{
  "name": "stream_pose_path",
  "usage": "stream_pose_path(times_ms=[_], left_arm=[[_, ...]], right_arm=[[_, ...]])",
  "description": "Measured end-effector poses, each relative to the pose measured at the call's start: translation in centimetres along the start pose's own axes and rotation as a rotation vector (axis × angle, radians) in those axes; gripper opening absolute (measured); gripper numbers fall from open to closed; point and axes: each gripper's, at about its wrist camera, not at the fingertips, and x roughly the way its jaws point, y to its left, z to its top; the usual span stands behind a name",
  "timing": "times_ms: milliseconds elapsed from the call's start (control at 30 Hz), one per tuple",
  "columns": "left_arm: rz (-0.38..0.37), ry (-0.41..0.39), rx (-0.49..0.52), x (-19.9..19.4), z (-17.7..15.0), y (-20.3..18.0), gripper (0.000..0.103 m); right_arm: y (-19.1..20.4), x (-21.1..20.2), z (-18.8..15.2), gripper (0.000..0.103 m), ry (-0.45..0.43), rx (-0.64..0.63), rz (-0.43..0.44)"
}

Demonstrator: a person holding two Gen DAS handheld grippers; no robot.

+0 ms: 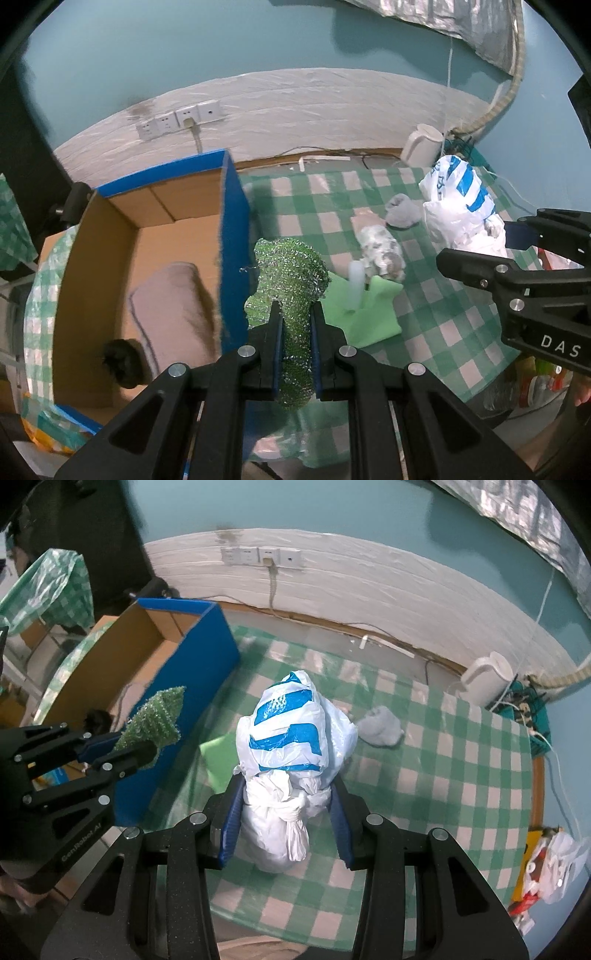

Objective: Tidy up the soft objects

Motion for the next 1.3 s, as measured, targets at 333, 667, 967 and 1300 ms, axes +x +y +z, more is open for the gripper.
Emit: stream_pose_path(times_ms=[333,667,967,1300], left_arm=[[0.038,-0.021,-0.041,-1.0,-0.5,3.6,0.013],[0.051,-0.047,-0.082,-2.1,-0.8,6.8,0.013],[0.074,-0.05,-0.131,-2.4,-1.5,10.1,0.013],[0.108,-0.026,-0.203,-2.1,-2.5,14.6,0.013]], right_arm=[[3.9,0.5,1.9,0.042,0.003,-0.056,0.021],[8.0,0.6,4.1,0.042,-0.009,-0.112,0.044],[11.9,1.9,5.7,0.042,0.008,-0.166,0.066],[16.1,4.1,6.9,0.042,0.045,-0.221,0.103]])
